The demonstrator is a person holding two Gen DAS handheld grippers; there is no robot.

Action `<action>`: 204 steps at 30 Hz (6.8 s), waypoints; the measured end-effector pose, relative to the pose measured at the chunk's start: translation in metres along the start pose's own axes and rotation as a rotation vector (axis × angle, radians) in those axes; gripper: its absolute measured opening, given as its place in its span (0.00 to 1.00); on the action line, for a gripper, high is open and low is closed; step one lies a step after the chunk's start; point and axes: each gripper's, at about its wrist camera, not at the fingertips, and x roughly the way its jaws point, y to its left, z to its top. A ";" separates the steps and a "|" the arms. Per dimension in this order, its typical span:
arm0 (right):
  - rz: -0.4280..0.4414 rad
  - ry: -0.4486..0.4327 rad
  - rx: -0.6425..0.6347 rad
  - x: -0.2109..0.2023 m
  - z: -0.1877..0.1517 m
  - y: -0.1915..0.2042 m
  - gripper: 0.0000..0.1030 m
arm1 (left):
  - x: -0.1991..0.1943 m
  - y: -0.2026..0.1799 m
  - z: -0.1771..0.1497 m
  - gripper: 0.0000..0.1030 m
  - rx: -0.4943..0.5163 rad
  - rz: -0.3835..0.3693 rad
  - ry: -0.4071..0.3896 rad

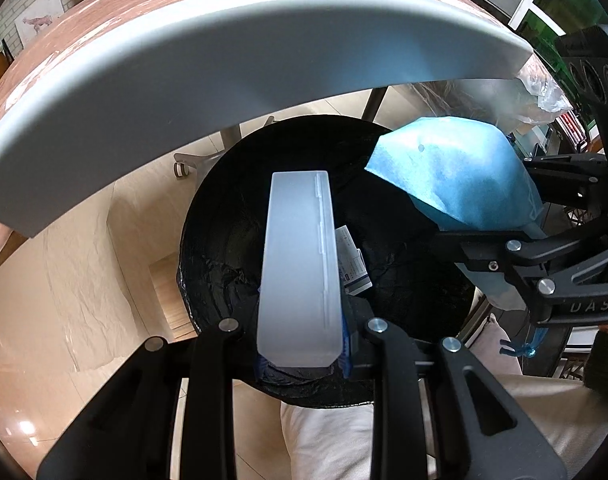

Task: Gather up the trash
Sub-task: 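Open both tools to drop the white box and mask bag into the bin, then grasp the brown cardboard box with the left tool while the right tool grasps the purple roller, then lift and carry the cardboard box and purple roller with both tools over the bin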

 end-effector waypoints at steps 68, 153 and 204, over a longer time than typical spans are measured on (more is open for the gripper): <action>-0.233 -0.294 -0.210 -0.034 0.195 0.037 0.96 | -0.074 0.119 0.280 0.98 -0.018 -0.120 -0.246; -0.188 -0.298 0.038 -0.072 0.156 -0.032 0.40 | -0.049 0.145 0.276 0.58 -0.063 -0.113 -0.202; 0.002 -0.366 -0.112 -0.113 0.130 0.019 0.40 | -0.128 0.134 0.128 0.58 -0.259 -0.135 -0.308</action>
